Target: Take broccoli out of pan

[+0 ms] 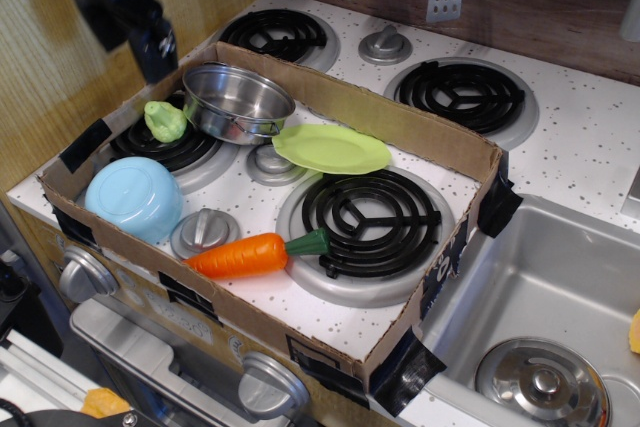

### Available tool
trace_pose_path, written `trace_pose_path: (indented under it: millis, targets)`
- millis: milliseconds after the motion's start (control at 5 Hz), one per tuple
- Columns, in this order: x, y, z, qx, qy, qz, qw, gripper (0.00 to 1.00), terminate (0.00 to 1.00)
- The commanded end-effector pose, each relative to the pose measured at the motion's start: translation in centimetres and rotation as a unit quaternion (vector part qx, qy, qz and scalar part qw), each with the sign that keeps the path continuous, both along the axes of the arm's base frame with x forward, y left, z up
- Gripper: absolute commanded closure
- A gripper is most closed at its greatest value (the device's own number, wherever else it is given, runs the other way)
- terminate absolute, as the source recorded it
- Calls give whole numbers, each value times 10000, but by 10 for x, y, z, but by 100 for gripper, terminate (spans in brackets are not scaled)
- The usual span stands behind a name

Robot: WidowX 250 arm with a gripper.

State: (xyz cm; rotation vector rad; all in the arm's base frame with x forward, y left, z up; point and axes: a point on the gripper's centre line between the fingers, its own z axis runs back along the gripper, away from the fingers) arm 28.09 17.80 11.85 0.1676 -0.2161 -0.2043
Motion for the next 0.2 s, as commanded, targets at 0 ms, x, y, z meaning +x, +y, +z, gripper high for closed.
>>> trace_pose_path:
  millis: [0]
  targets:
    - [28,-25,50,178,-273,-304,9990,0,100]
